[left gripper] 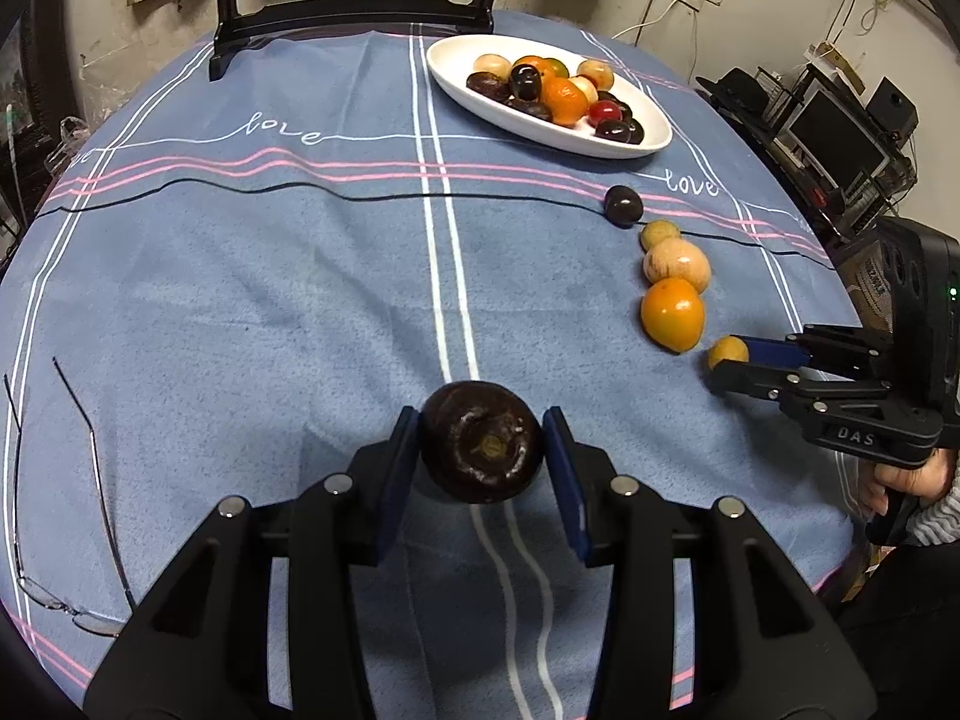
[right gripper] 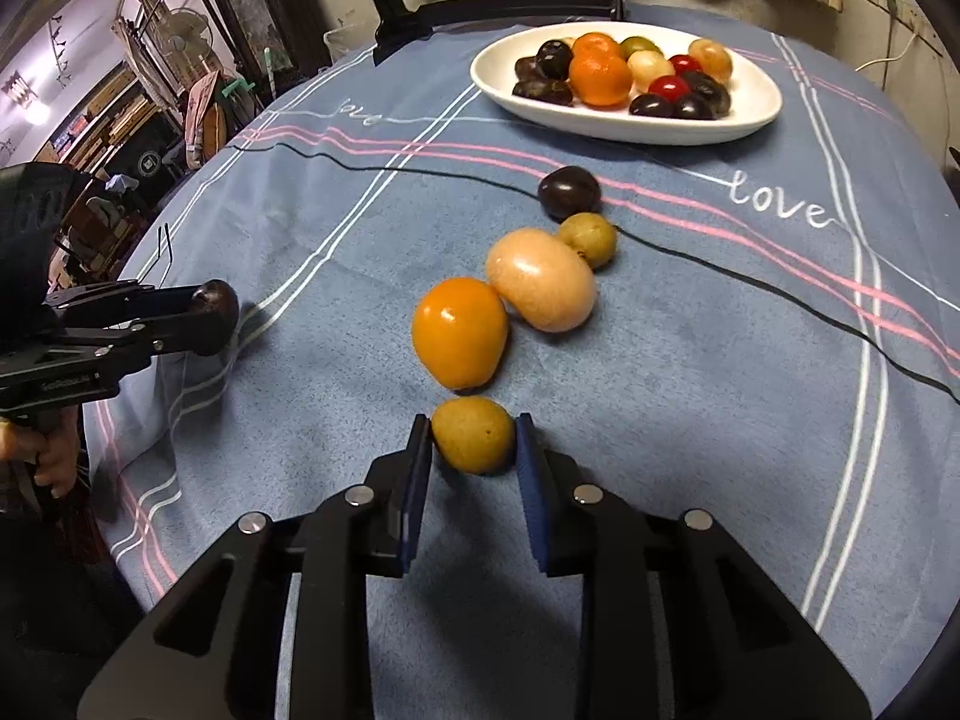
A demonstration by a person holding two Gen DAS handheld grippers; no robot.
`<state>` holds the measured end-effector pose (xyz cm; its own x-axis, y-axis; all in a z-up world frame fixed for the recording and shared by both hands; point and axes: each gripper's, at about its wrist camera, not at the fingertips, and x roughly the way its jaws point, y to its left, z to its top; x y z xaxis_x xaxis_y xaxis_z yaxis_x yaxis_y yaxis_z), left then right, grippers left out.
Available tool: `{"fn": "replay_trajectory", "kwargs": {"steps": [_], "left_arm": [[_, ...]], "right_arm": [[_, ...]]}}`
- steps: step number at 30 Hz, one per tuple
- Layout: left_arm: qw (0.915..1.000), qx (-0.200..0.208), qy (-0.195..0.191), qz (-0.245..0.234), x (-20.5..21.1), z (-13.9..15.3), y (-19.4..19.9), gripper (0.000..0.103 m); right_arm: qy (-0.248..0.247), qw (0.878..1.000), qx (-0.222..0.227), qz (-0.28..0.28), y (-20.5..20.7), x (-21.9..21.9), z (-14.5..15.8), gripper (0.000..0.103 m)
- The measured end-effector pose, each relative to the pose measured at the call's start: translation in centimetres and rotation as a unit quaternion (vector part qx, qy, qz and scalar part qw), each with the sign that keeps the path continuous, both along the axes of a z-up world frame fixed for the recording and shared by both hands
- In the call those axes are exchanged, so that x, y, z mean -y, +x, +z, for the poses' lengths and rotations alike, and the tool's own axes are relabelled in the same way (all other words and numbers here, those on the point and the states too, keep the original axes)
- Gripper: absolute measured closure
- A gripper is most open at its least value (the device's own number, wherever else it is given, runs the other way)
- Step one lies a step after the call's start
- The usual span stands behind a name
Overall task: Organize fruits
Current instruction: 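Grasp a small yellow-brown fruit with the right tool while the left tool holds the brown fruit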
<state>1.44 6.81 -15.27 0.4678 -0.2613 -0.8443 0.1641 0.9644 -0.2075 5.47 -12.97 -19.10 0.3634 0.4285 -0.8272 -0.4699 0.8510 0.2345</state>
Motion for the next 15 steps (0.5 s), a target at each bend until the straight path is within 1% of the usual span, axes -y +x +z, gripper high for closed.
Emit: {"fn": "replay_trajectory", "kwargs": {"steps": [7, 15], "left_arm": [[0.9999, 0.007, 0.0, -0.008, 0.9, 0.4, 1.0, 0.06], [0.9994, 0.025, 0.012, -0.019, 2.4, 2.0, 3.6, 0.06]], "right_arm": [[0.016, 0.999, 0.02, -0.042, -0.7, 2.7, 1.9, 0.075], [0.028, 0.996, 0.041, -0.079, -0.8, 5.7, 3.8, 0.075]]}}
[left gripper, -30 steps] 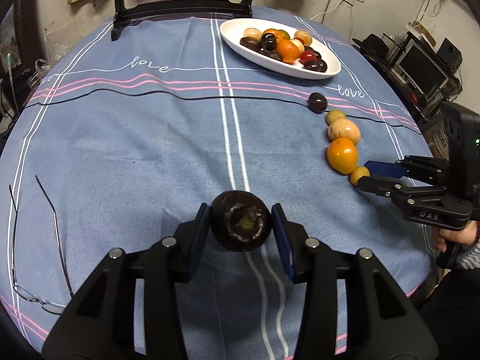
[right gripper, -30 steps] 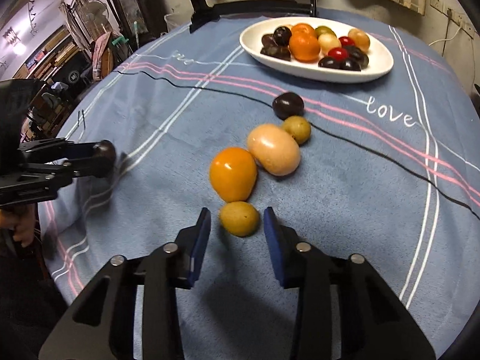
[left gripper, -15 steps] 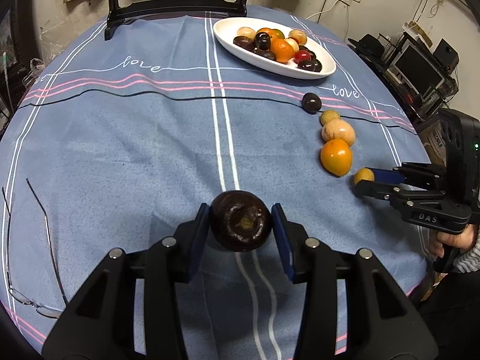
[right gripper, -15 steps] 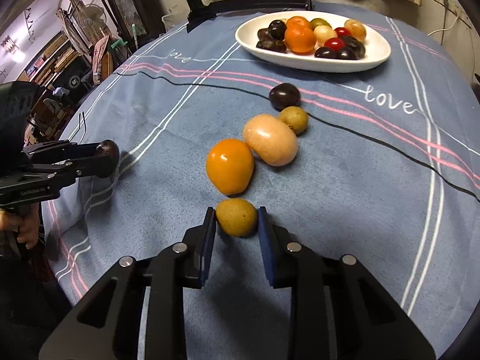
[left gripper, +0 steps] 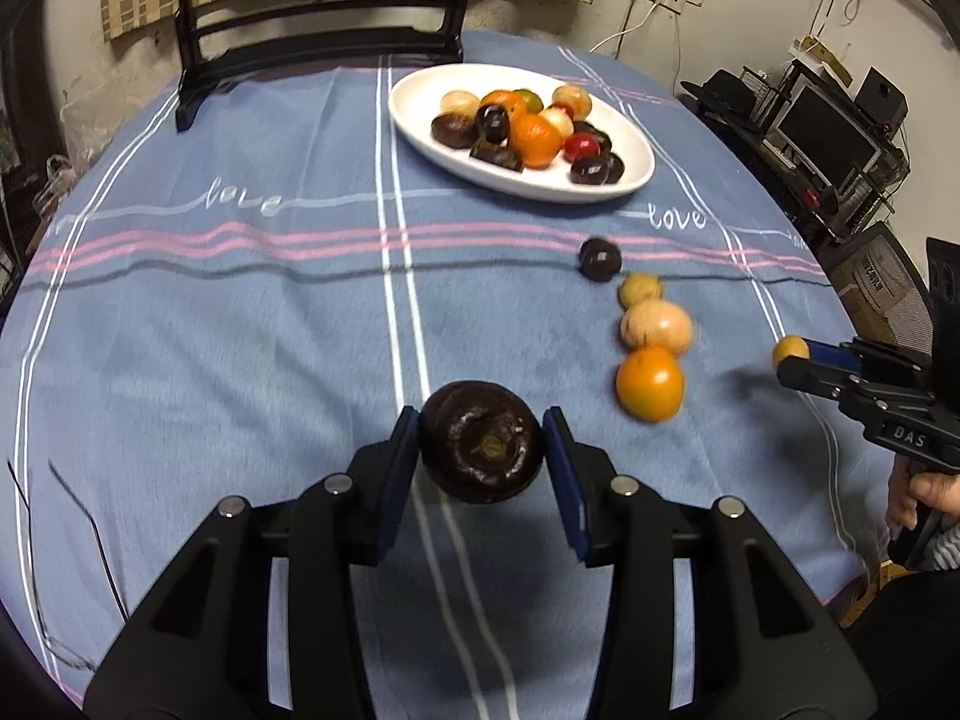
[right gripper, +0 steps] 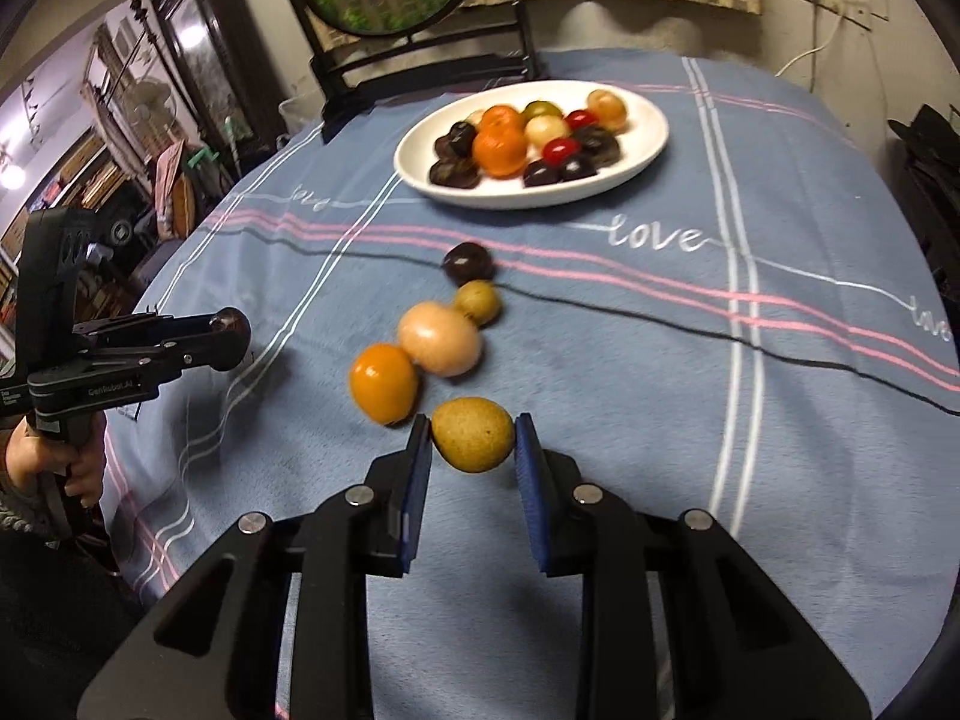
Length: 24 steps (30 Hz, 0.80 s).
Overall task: Organize fruits
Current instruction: 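Grasp a small yellow-brown fruit with the right tool while the left tool holds the brown fruit, then carry both fruits onto the white plate and open both tools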
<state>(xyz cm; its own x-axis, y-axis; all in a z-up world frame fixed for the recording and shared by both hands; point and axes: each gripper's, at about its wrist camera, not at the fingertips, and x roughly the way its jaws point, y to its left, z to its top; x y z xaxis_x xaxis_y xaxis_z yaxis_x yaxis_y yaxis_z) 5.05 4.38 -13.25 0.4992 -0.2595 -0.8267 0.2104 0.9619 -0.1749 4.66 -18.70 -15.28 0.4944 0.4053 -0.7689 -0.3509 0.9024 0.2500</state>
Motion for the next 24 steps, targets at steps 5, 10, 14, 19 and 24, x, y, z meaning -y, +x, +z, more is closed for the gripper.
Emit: {"fn": "replay_trajectory", "kwargs": {"steps": [5, 10, 14, 19, 24], "left_arm": [[0.9999, 0.011, 0.006, -0.009, 0.8, 0.9, 2.6, 0.06], [0.9996, 0.021, 0.007, -0.017, 1.5, 1.9, 5.4, 0.06], [0.9994, 0.027, 0.008, -0.022, 2.0, 2.6, 8.1, 0.06], [0.999, 0.035, 0.011, -0.026, 2.6, 3.5, 11.7, 0.06], [0.9986, 0.042, 0.002, -0.03, 3.8, 4.1, 15.5, 0.06]], "right_arm": [[0.005, 1.0, 0.01, -0.014, 0.8, 1.2, 1.1, 0.075], [0.011, 0.999, 0.025, -0.019, 2.6, 1.7, 2.5, 0.075], [0.015, 0.999, 0.036, -0.021, 4.7, 1.7, 3.4, 0.075], [0.02, 0.998, 0.05, -0.016, 8.0, 1.1, 4.4, 0.075], [0.029, 0.998, 0.058, -0.005, 11.7, 0.3, 4.8, 0.075]]}}
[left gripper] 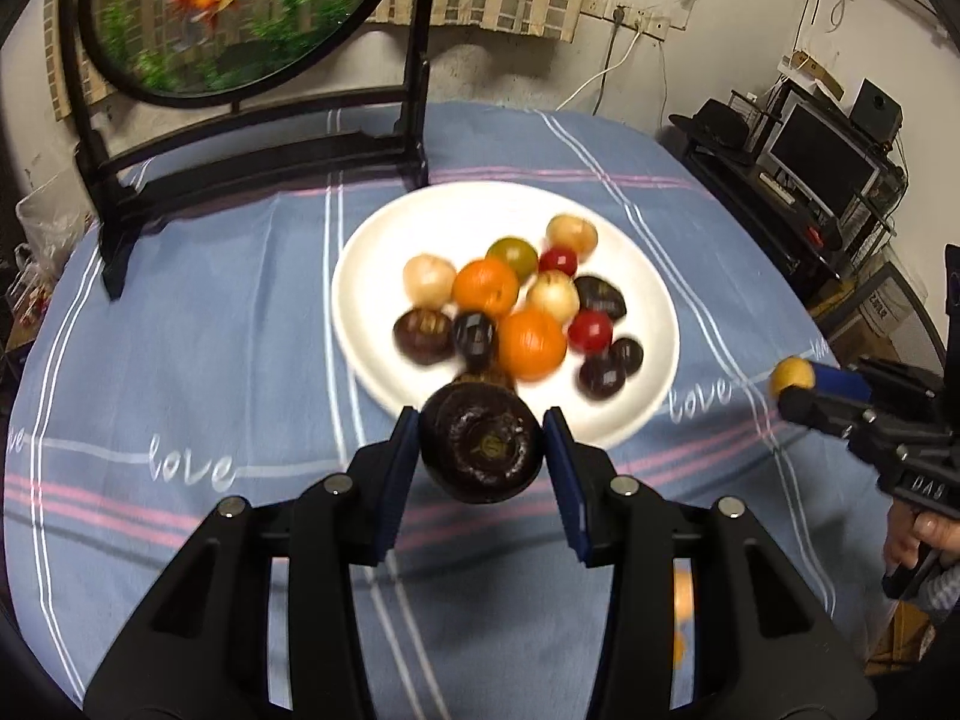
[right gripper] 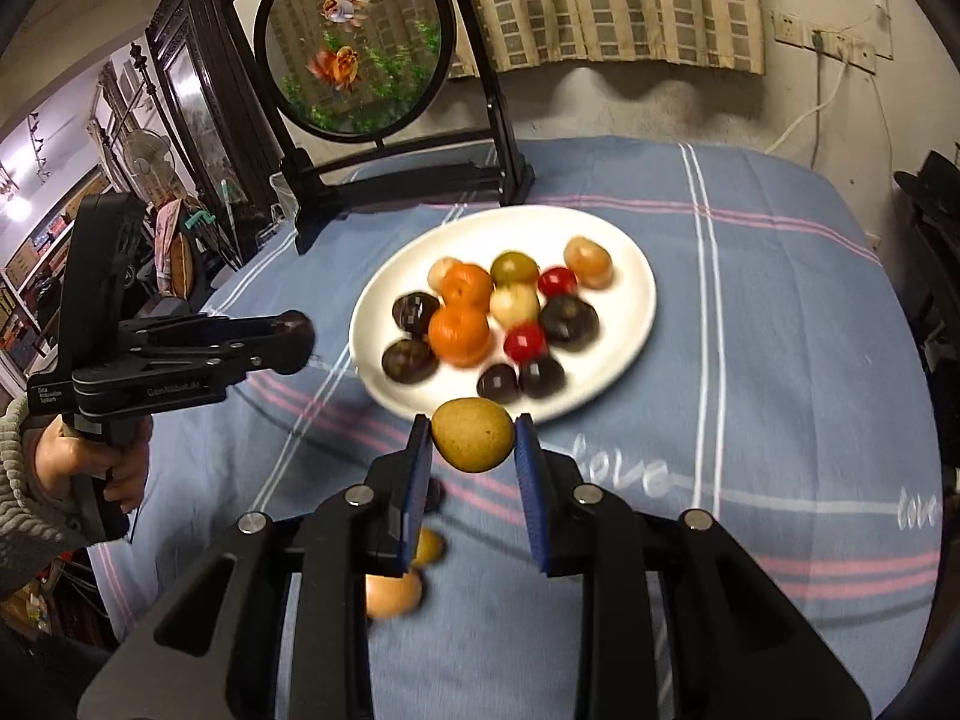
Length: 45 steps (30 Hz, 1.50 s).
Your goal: Organize fruits
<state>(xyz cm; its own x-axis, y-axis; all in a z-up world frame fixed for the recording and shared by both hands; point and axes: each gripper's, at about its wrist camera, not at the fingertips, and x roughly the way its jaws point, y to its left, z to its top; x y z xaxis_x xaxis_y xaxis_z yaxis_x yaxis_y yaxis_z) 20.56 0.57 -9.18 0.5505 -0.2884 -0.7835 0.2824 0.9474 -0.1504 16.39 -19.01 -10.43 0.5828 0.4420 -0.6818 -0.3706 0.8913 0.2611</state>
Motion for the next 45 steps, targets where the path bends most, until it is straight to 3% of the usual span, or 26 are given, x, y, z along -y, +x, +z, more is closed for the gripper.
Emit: {"fn": "replay_trajectory", "kwargs": {"steps": [7, 17, 18, 19, 20, 23, 30, 36, 45], "left_arm": [[0.9994, -0.017, -0.013, -0.029, 3.2, -1.6, 2.5, 0.06], [0.9978, -0.046, -0.017, -0.046, 5.9, -4.3, 4.0, 0.06], [0.9978, -0.048, -0.016, -0.043, 5.9, -4.5, 4.1, 0.059], [0.9979, -0.049, -0.014, -0.04, 6.0, -4.7, 4.1, 0.048], [0.9982, -0.049, -0.01, -0.033, 6.0, -4.9, 4.2, 0.037], [0.9987, -0.044, -0.009, -0.025, 6.1, -4.8, 4.2, 0.034], [0.9994, -0.033, 0.004, -0.004, 5.7, -3.4, 3.4, 0.026], [0.9998, -0.005, 0.01, 0.014, 4.9, -0.3, 1.1, 0.019], [0.9992, 0.013, 0.008, 0.038, 3.6, 2.8, -3.7, 0.015]], "right_arm": [[-0.001, 1.0, 0.0, 0.015, 3.6, -1.7, -1.0, 0.075], [-0.001, 1.0, -0.002, -0.004, 7.8, -0.4, -2.1, 0.075], [-0.002, 1.0, -0.003, -0.006, 8.0, -0.4, -2.3, 0.075], [-0.005, 1.0, -0.007, -0.01, 8.4, -0.4, -2.6, 0.074], [-0.008, 1.0, -0.013, -0.014, 8.8, -0.5, -2.9, 0.072], [-0.024, 0.999, -0.013, -0.037, 9.6, -0.7, -3.5, 0.036], [-0.012, 0.999, 0.011, -0.048, 8.2, 0.1, -1.9, 0.036], [0.017, 0.998, 0.005, -0.063, 4.3, 1.4, -0.5, 0.036], [0.022, 0.998, -0.007, -0.05, -2.2, 0.8, 0.6, 0.036]]}}
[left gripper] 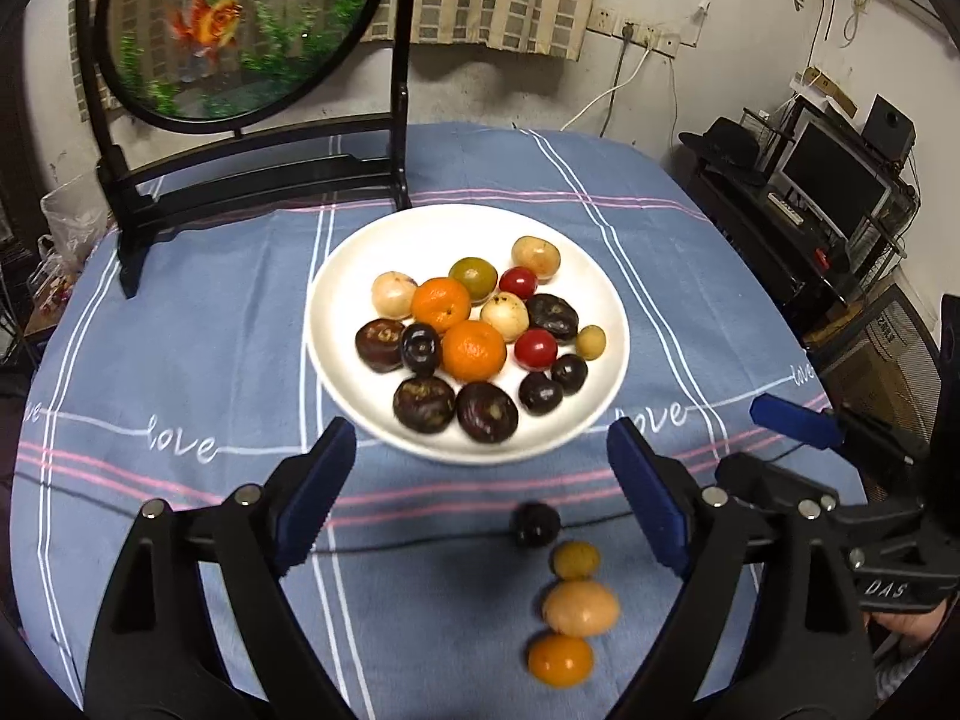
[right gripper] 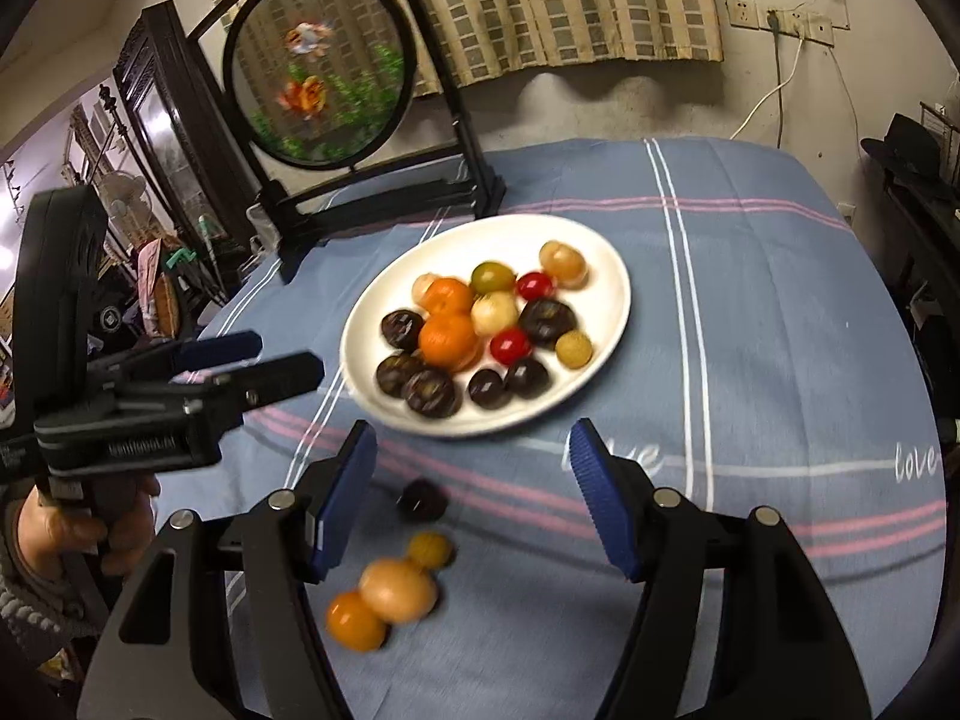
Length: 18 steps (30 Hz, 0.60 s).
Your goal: Organize fruits
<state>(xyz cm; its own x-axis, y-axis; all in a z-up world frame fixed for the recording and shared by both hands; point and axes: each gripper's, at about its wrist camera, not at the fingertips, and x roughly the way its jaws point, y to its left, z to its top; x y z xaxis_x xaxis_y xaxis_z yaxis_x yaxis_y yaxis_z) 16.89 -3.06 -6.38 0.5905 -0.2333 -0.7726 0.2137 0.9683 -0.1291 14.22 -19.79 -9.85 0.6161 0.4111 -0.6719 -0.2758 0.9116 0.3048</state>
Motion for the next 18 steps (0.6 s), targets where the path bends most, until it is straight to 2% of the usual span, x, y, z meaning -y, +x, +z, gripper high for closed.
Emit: {"fn": "replay_trajectory", "kwargs": {"steps": [7, 18], "left_arm": [[0.9998, 0.002, 0.005, 0.019, -1.3, 0.8, -3.7, 0.014], [0.9993, 0.016, 0.01, 0.033, -2.0, 2.1, -8.1, 0.011]], "right_arm": [[-0.002, 1.0, -0.003, 0.022, -3.8, -1.4, 0.5, 0.035], [-0.006, 0.999, -0.002, 0.043, -7.8, -2.7, 0.9, 0.035]]}}
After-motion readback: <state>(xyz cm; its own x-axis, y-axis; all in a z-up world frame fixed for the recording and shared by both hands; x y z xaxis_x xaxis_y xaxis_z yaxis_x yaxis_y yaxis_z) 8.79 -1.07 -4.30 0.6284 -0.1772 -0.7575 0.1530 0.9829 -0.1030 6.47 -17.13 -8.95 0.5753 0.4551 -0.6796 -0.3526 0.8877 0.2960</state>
